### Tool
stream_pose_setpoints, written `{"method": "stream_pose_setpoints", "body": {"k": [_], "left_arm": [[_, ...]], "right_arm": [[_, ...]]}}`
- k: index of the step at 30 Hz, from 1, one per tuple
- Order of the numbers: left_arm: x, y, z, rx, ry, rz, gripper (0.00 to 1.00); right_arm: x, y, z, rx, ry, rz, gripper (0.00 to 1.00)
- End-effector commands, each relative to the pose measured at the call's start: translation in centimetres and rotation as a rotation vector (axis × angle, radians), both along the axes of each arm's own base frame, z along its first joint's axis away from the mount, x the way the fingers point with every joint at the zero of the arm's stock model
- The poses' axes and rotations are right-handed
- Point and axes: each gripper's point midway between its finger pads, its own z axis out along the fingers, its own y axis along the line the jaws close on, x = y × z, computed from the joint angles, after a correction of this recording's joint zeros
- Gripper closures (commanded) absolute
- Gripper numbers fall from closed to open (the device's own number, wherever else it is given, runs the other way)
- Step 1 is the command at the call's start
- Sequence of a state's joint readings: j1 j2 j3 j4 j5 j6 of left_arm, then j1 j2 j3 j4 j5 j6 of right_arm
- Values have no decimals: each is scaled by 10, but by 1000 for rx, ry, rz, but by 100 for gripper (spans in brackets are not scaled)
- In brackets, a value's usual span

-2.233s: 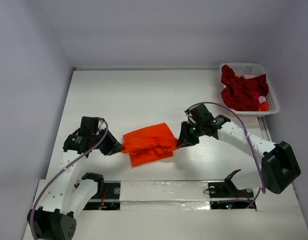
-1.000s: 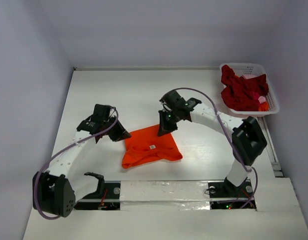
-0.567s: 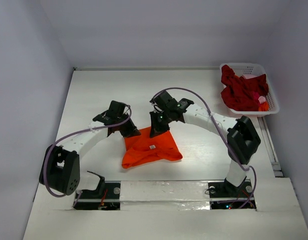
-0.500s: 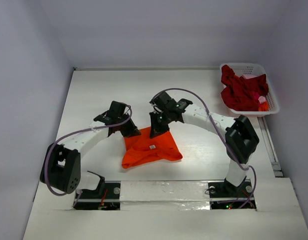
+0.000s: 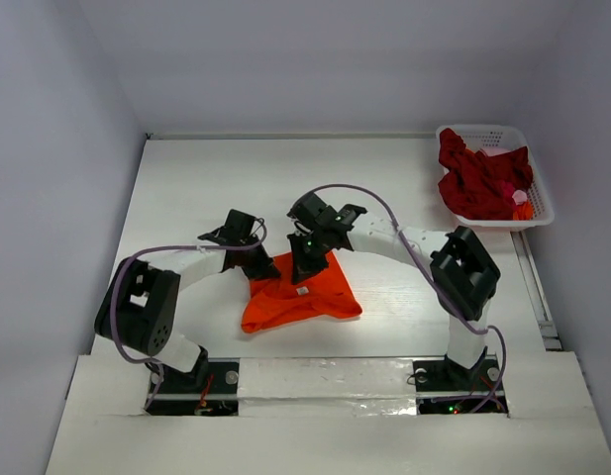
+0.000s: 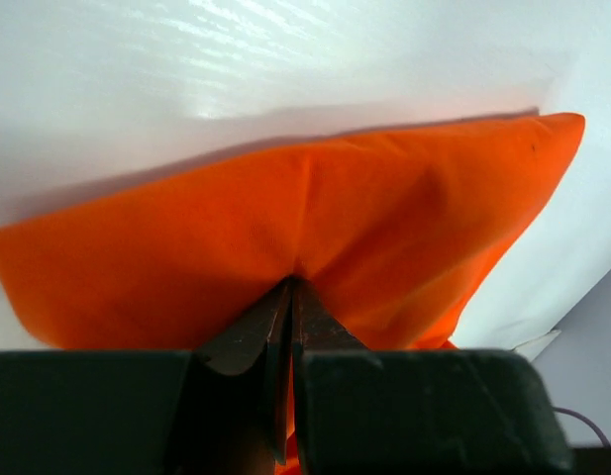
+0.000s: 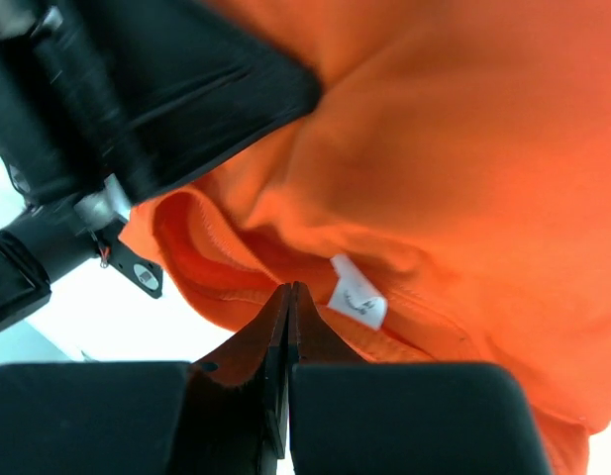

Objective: Fold and stack the t-shirts
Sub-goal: Fold the tshirt

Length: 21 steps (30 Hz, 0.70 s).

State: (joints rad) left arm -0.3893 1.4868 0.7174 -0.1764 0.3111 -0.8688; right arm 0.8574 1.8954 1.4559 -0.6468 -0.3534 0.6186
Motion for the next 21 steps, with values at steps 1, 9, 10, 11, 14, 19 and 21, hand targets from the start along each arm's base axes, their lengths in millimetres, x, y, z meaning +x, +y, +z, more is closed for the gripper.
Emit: {"method": "stream_pose_setpoints", "body": {"k": [1,9,10,11,14,19,21], "left_arm": [[7,-4,-5,-12,-14,5,100],[24,-12,-19,-9,5,-3,100],[29,-14,-17,-11,-2,-4,100],[34,-17,-16,-13,-6,-8,100],[39,-19,-17,-11,-5,-12,100],[56,-15,-16,-21,-10,7,100],[60,-12,-17,-20,-9,12,100]], "right_arm": [[-1,15,11,30,-48,20,100],[-11,17,1,20,-32,30,100],[-11,18,0,22,-31,29,100],[-15,19,-1,21,-28,36,100],[-14,20,-2,23,-29,33,100],[-15,20,-5,19,-20,27,100],[-14,20,-5,18,-20,25,100]]}}
